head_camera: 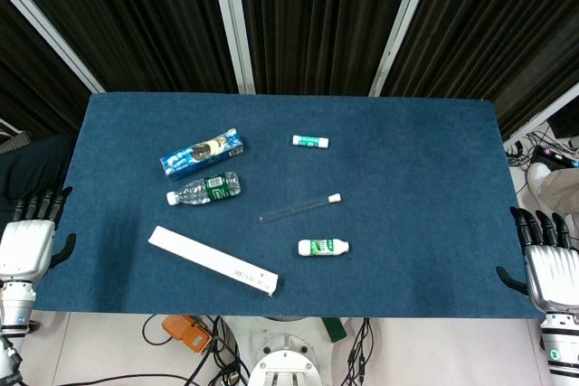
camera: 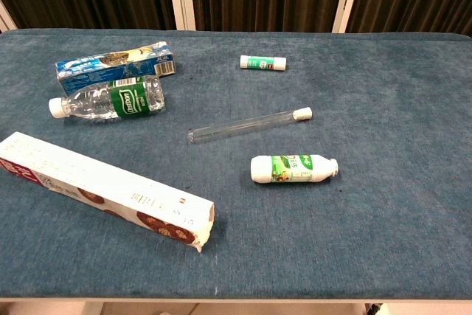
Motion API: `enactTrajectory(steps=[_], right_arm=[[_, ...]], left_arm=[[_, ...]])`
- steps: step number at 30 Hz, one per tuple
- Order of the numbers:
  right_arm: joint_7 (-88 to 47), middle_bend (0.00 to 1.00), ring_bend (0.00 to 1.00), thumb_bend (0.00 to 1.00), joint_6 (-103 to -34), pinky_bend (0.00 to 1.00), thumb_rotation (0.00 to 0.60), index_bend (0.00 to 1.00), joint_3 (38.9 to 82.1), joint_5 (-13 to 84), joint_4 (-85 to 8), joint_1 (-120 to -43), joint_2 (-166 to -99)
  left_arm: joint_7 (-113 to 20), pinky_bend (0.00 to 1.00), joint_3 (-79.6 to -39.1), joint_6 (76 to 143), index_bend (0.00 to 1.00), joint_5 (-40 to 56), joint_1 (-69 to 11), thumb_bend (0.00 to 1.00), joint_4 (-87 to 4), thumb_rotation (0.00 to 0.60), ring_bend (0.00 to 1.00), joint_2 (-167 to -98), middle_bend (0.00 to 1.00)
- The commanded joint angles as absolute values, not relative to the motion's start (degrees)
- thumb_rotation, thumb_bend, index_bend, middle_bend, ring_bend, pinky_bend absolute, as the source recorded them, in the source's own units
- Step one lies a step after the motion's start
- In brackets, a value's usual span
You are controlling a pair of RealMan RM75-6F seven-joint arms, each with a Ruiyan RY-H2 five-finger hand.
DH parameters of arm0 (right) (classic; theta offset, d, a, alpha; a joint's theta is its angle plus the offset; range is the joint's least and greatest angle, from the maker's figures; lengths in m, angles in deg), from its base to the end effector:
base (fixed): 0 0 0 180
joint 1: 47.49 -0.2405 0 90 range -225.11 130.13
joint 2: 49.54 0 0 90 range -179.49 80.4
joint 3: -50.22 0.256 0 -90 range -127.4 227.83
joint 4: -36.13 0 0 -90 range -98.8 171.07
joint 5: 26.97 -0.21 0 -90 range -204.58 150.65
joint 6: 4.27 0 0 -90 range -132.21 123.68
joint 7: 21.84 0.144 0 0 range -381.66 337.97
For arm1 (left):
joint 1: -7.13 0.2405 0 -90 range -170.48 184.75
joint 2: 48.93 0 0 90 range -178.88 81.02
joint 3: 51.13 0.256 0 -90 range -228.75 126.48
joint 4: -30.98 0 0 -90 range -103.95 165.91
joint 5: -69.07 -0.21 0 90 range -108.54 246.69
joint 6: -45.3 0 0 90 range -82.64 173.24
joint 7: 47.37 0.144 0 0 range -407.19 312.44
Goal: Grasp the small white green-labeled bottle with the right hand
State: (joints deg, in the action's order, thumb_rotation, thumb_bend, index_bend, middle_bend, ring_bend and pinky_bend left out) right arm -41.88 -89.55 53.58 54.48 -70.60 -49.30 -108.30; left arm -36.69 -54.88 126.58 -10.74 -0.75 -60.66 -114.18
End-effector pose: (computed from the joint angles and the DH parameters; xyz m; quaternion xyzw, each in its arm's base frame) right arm -0.2856 -0.1636 0.1713 0.6042 -0.3625 0.3007 0.6427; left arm -0.3181 0.2005 0.1531 -0.6146 -0.3586 -0.3188 0.6261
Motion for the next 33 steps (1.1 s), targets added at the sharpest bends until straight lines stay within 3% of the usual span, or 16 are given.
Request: enactTrajectory(steps=[1,12,20,33], right_arm=[[-41.79,0.17,0.12,0.29,-89.42,0.04,0.600,0.09,53.56,54.36,-70.57,-49.34,-108.25],[-41.24,0.17,0.12,0.29,-88.72,0.04,0.600,0.09,53.26,54.22,-70.70,-49.55,-107.86],[-40.66,0.17,0.13,0.29,-84.34,0.08,0.600,0.09,52.43,54.16,-70.79,-51.47,-107.79],[-43.20,0.23,0.26,0.29,-61.63,0.21,0.600,0.17,54.65,47.75,-72.37,-66.24,-113.63]], left_arm=[[-36.66,0.01,-54.88,126.56,0.00,-10.65,-0.72,0.38,-60.72,0.600,0.00,-114.16,0.00],[-36.60,0.01,-54.91,126.45,0.00,-10.58,-0.78,0.38,-60.70,0.600,0.00,-114.22,0.00],[-36.51,0.01,-54.99,126.74,0.00,-10.40,-0.63,0.38,-61.03,0.600,0.00,-114.58,0.00],[-36.90,0.01,-55.09,126.49,0.00,-9.90,-0.56,0.38,-61.24,0.600,0.00,-114.31,0.00]])
